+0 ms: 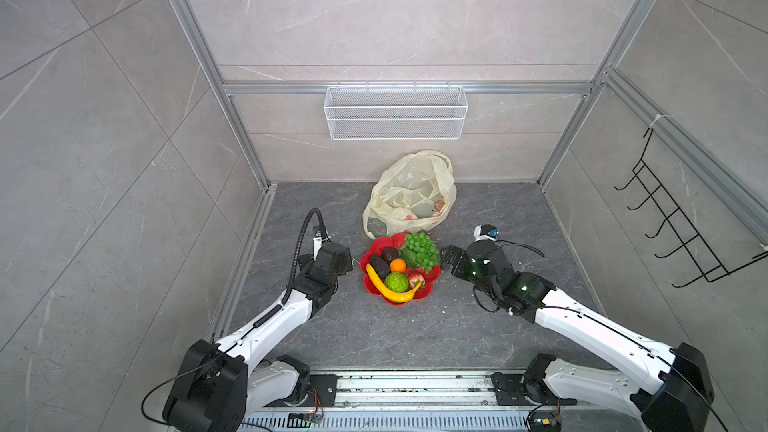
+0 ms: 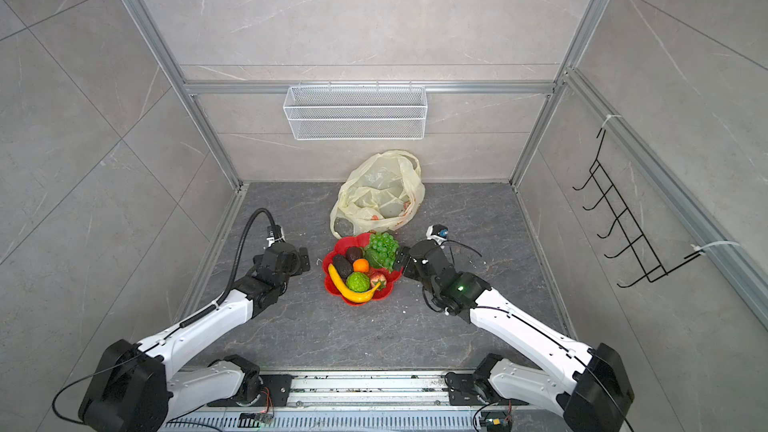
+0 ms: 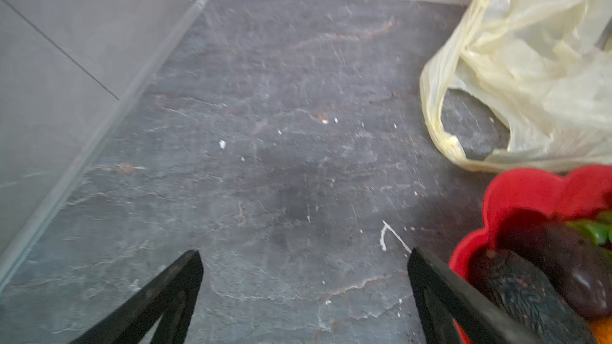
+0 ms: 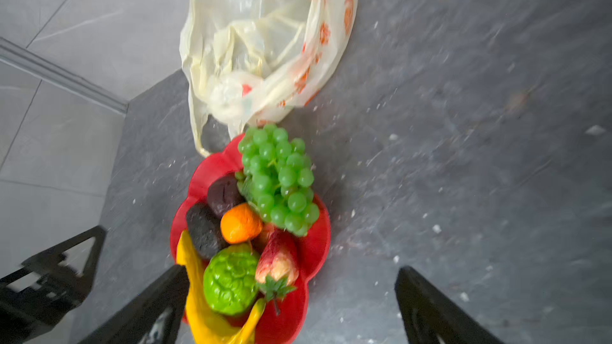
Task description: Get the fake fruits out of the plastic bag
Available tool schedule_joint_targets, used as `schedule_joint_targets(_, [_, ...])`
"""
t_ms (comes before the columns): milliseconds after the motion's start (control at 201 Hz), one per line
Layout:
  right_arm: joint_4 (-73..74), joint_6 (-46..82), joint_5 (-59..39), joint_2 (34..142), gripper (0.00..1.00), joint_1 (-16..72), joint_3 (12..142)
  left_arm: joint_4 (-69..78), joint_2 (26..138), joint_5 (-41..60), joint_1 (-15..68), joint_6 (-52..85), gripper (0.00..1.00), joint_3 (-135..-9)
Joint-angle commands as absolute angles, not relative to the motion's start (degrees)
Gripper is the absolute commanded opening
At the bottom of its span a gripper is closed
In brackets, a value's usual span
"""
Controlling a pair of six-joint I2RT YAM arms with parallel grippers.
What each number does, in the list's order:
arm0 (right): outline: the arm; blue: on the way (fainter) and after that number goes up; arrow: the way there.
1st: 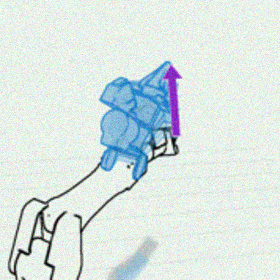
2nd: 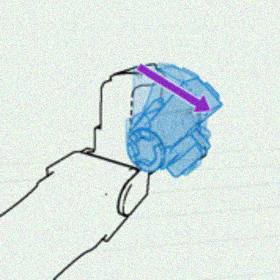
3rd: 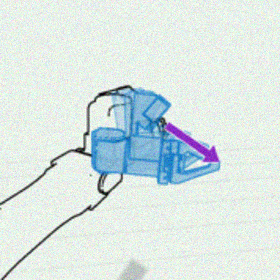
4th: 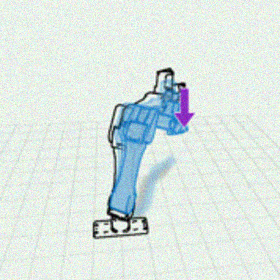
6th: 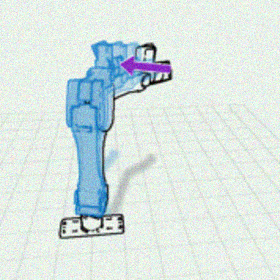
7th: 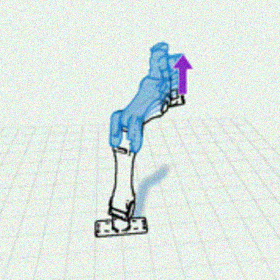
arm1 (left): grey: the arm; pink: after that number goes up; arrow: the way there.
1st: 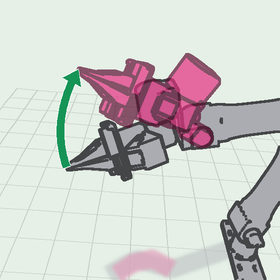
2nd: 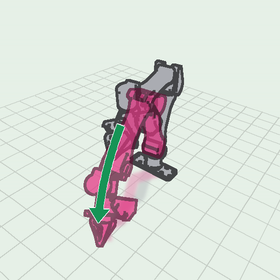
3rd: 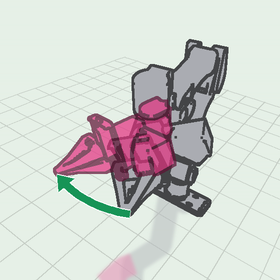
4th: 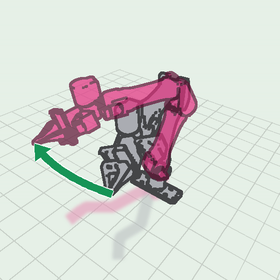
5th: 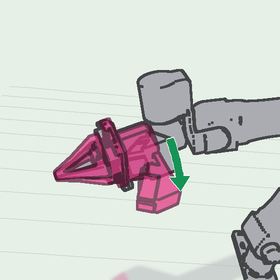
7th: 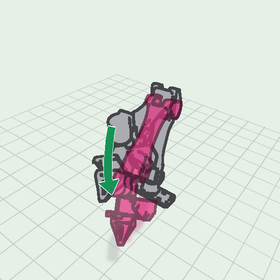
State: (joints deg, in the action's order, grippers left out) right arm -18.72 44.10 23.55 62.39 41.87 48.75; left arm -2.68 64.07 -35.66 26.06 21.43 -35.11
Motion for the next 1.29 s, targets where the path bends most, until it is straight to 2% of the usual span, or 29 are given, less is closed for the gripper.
schedule_joint_targets(0, [-19.83, 28.38, 40.84, 59.34, 1.00, 41.61, 48.46, -2.38, 60.15, -47.90, 25.88, 19.58, 1.00, -36.21])
schedule_joint_targets(139, [1.02, 9.69, 49.25, 55.29, 1.00, 39.32, 39.13, 8.95, 59.69, -57.01, 25.43, 9.07, 1.00, -33.04])
schedule_joint_targets(329, [1.12, 8.19, 46.56, 57.54, 1.00, 30.40, 38.28, 17.32, 61.92, -56.64, 21.07, 3.18, 1.00, -30.31])
schedule_joint_targets(468, [4.47, 8.79, 42.60, 59.41, 1.00, 22.38, 34.75, 36.85, 62.24, -46.61, 18.49, -5.93, 1.00, -19.74])
schedule_joint_targets(617, [8.71, 11.26, 38.07, 62.38, 1.00, 15.55, 31.26, 40.69, 68.60, -39.16, 14.98, -6.11, 1.00, -18.07])
schedule_joint_targets(737, [16.21, 10.88, 37.00, 65.39, 1.00, 14.17, 27.83, 47.37, 73.60, -28.68, 10.30, -3.59, 1.00, -16.00])
schedule_joint_targets(956, [30.32, 9.26, 36.49, 71.41, 1.00, 13.51, 22.96, 56.67, 83.74, -19.30, 5.14, -3.11, 1.00, -16.56])
schedule_joint_targets(1040, [34.95, 7.19, 35.93, 73.29, 1.00, 13.40, 21.58, 50.66, 83.27, -14.53, 1.85, -0.16, 1.00, -18.22])
schedule_joint_targets(1100, [37.69, 5.82, 36.31, 75.43, 1.00, 13.32, 21.23, 58.50, 88.64, -17.27, 0.74, -0.04, 1.00, -18.37])
schedule_joint_targets(1165, [40.69, 5.22, 35.95, 77.35, 1.00, 13.09, 21.02, 47.80, 85.14, -14.46, -0.58, 2.82, 1.00, -20.29])
schedule_joint_targets(1215, [41.80, 4.25, 34.67, 77.86, 1.00, 12.99, 20.92, 53.02, 86.96, -14.30, -1.23, 2.26, 1.00, -19.51])
schedule_joint_targets(1289, [44.89, 3.24, 32.45, 78.34, 1.00, 12.61, 20.01, 49.54, 85.77, -13.84, -1.17, 2.79, 1.00, -19.97])
